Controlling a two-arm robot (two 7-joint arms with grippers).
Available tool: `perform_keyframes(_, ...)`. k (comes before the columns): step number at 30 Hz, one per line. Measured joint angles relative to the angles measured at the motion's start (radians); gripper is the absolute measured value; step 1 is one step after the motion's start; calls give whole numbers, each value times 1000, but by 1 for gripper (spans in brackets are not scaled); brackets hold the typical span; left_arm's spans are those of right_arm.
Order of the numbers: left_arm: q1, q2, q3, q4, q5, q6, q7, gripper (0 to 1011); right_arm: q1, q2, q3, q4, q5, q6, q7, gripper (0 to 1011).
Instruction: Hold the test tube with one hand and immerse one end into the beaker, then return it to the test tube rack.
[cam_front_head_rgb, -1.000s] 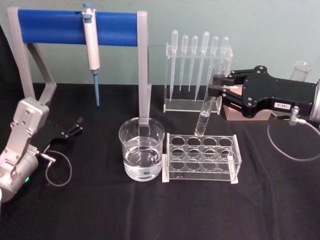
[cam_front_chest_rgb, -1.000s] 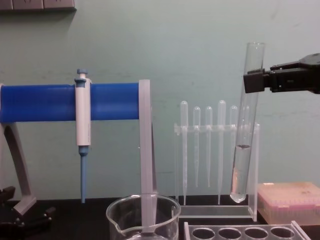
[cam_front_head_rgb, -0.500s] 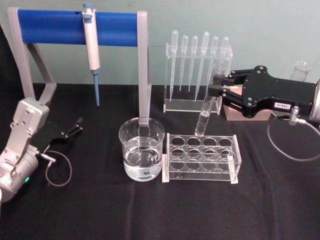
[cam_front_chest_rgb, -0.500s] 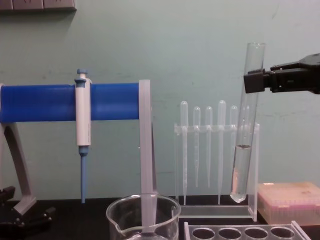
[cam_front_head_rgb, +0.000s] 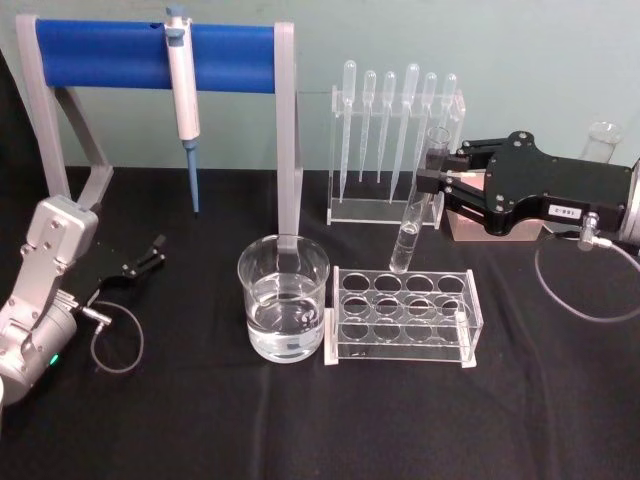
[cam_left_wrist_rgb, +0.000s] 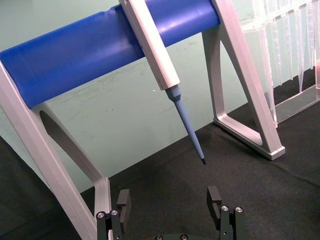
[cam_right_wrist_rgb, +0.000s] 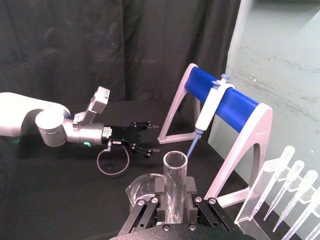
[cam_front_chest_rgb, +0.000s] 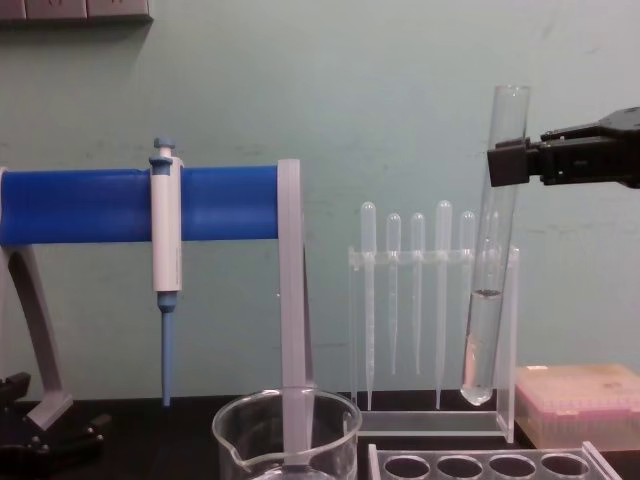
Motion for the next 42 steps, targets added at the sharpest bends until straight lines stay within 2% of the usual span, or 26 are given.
perform_keyframes(42, 0, 0, 0, 0, 0, 0, 0, 1000, 0, 0, 0, 0, 0, 0, 0, 233)
